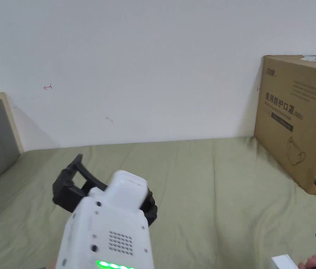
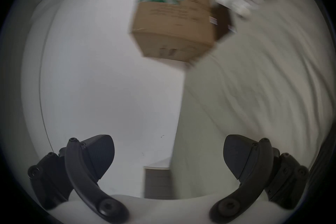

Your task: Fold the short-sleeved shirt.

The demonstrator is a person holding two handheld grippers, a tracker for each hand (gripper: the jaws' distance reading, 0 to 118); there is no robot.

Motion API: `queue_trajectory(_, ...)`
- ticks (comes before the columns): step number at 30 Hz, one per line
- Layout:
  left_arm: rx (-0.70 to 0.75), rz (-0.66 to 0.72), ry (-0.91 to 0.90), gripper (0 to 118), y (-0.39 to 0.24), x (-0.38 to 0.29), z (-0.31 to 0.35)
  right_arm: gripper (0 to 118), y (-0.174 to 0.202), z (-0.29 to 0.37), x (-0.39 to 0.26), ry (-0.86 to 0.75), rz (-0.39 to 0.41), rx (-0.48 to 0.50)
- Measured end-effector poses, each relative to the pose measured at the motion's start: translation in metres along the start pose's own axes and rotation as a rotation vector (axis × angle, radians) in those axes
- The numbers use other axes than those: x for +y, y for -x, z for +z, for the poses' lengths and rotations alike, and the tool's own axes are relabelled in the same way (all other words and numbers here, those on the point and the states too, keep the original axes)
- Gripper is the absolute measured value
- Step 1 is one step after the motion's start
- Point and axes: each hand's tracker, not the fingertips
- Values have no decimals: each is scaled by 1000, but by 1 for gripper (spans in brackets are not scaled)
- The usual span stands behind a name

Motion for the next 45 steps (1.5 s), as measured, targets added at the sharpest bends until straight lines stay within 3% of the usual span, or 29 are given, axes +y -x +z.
queue_trajectory(3,-150,408,28,117,23,-9,-4,118,48,1,-16,-60,452,17)
queue_trajectory(5,-116,440,10,117,24,-15,-1,118,70,5,-45,-121,833,9)
queue_trajectory(7,-67,415,4,117,23,-19,3,118,70,-2,-65,-173,1173,-57)
queue_trajectory(9,-54,413,2,117,20,-21,7,118,68,-2,-80,-183,1347,-40)
queue_trajectory(11,-48,421,13,117,23,-23,9,118,60,-2,-91,-151,1378,-6)
queue_trajectory(17,-34,384,-5,117,19,-22,14,118,58,4,-87,-117,1213,-2)
queue_trajectory(28,-30,439,-8,117,19,-15,16,118,61,24,-92,-169,1247,66)
queue_trajectory(32,-39,444,-8,117,20,-15,15,118,63,25,-94,-169,1267,52)
queue_trajectory(45,9,450,-7,117,24,-14,16,118,63,21,-85,-138,1223,5)
